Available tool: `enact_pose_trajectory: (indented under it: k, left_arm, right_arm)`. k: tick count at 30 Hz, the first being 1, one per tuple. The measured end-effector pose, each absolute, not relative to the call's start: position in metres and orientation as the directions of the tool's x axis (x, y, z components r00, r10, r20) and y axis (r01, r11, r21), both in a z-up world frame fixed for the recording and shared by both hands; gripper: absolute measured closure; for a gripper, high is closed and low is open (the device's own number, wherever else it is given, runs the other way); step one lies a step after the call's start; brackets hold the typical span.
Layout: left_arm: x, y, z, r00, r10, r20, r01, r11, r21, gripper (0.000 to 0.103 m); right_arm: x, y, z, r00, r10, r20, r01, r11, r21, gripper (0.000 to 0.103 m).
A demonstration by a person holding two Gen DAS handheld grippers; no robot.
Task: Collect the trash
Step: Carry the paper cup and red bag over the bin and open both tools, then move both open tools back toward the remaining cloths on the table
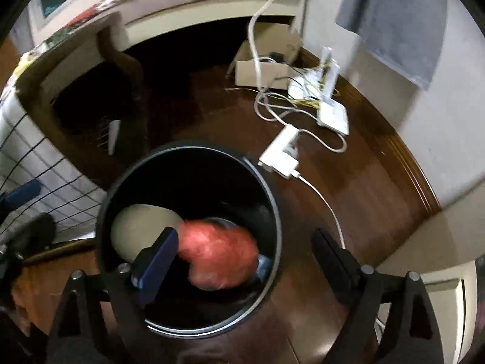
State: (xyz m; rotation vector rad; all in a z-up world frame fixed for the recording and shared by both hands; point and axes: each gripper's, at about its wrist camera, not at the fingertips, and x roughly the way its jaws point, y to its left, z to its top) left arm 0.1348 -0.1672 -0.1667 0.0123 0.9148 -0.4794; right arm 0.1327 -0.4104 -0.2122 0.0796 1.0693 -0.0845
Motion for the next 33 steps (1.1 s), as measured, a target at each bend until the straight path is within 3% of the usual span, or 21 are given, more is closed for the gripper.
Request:
enact_pose_trajectory:
  k: [1,11,25,33]
  left_arm:
    - [0.134,-0.163,-0.168,0.518,-0.38,-0.766,0.392,0.902,-0.182,0.001]
    - [0.119,-0.132,-0.168,0.581,-0.267,-0.769,0.311,0.946,-0.094,0.001]
    - [0.109,-0.113,-0.14,0.637,-0.228,-0.736,0.28,0.958,-0.055,0.001]
    - [0.102,-0.095,-0.117,0.686,-0.205,-0.698,0.246,0.968,-0.043,0.001]
  right_arm:
    - [0.132,-0.412,-0.211,0.479,-0.031,-0.877,0.113,0.993,0.027,0.002]
    - [0.124,-0.39,-0.2,0.503,-0.065,-0.862,0.1,0.995,-0.017,0.001]
    - [0.111,-0.353,-0.168,0.56,-0.069,-0.826,0.046,0.998,-0.053,0.001]
    - [0.103,-0.326,-0.132,0.65,-0.054,-0.758,0.022,0.998,-0.052,0.001]
